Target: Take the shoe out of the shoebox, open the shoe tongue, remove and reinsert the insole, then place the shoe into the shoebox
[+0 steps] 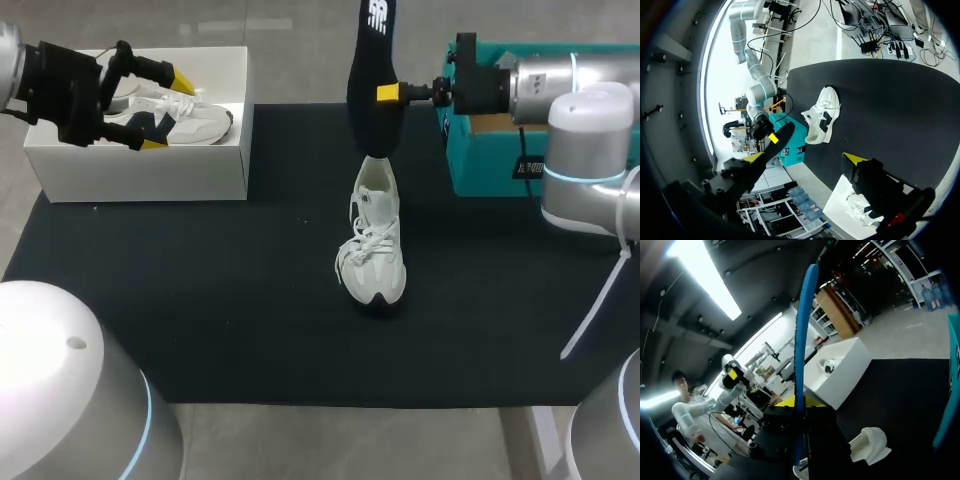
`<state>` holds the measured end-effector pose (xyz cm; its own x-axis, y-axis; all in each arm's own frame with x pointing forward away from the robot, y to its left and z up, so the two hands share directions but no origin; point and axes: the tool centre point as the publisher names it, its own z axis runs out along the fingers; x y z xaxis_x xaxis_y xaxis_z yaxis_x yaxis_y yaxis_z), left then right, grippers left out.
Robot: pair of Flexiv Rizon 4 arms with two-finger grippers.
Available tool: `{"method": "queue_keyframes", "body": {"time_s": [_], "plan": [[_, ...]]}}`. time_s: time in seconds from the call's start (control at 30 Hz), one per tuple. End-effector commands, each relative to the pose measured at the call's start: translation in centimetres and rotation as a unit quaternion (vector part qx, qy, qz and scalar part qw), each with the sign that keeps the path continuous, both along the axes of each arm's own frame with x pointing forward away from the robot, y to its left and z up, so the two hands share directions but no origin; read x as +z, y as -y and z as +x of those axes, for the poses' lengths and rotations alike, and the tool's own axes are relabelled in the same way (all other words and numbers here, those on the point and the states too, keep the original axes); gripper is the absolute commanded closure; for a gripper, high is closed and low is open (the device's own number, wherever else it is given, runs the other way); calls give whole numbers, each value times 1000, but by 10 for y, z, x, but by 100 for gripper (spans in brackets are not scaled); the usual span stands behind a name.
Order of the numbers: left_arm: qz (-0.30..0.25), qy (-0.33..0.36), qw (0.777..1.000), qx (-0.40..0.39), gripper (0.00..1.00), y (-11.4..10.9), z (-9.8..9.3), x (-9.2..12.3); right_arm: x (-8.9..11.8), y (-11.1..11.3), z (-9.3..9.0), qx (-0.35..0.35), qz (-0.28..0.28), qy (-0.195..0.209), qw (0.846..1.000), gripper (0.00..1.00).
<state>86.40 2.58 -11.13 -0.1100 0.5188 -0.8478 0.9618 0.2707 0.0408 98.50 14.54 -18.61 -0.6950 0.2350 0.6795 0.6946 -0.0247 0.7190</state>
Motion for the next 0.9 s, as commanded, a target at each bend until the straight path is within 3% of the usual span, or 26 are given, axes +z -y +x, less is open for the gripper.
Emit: {"method": "queue_keyframes", "body": {"time_s": [0.03, 0.7, 0.9], "plan": [[2, -1, 1000, 0, 0, 0, 1, 1, -15, -3, 3, 4, -8, 7, 1000, 100], [2, -1, 1000, 0, 0, 0, 1, 1, -80, 6, 25, 3, -46, 7, 999, 100], [2, -1, 1000, 0, 0, 0, 1, 1, -89, 5, 34, 8, -72, 4, 997, 100]]}}
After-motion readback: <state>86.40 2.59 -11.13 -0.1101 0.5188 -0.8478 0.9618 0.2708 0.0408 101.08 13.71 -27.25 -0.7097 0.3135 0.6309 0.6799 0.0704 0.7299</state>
